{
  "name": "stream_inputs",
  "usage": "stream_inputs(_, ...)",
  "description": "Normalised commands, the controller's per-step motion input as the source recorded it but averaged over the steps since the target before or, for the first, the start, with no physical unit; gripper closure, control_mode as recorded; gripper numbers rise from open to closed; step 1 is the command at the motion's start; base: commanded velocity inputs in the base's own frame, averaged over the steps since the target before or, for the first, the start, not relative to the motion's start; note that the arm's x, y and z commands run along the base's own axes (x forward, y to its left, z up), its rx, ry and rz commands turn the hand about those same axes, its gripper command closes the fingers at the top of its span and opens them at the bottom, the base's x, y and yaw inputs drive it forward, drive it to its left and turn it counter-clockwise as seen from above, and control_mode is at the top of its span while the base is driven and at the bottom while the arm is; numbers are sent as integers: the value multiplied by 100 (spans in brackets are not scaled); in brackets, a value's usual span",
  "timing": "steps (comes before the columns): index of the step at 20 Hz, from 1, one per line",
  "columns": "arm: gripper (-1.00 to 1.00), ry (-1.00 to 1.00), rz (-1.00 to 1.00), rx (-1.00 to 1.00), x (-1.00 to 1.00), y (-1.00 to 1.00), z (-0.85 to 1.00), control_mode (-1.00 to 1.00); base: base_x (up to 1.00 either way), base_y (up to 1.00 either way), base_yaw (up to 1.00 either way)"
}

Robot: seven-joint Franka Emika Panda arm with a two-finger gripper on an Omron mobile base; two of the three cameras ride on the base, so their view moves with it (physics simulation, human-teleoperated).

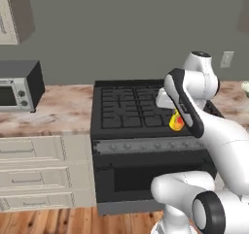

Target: Pick the cup and bowl from the counter and place them on the counter next to the sink.

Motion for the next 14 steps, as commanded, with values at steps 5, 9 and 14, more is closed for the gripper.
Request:
stream_inputs(5, 100, 0, 0, 0, 0, 0, 0, 100, -3, 7, 72)
stream_inputs(9, 100, 0, 0, 0, 0, 0, 0, 100, 0, 10, 97)
stream_inputs(14, 100, 0, 0, 0, 0, 0, 0, 100, 0, 6, 98)
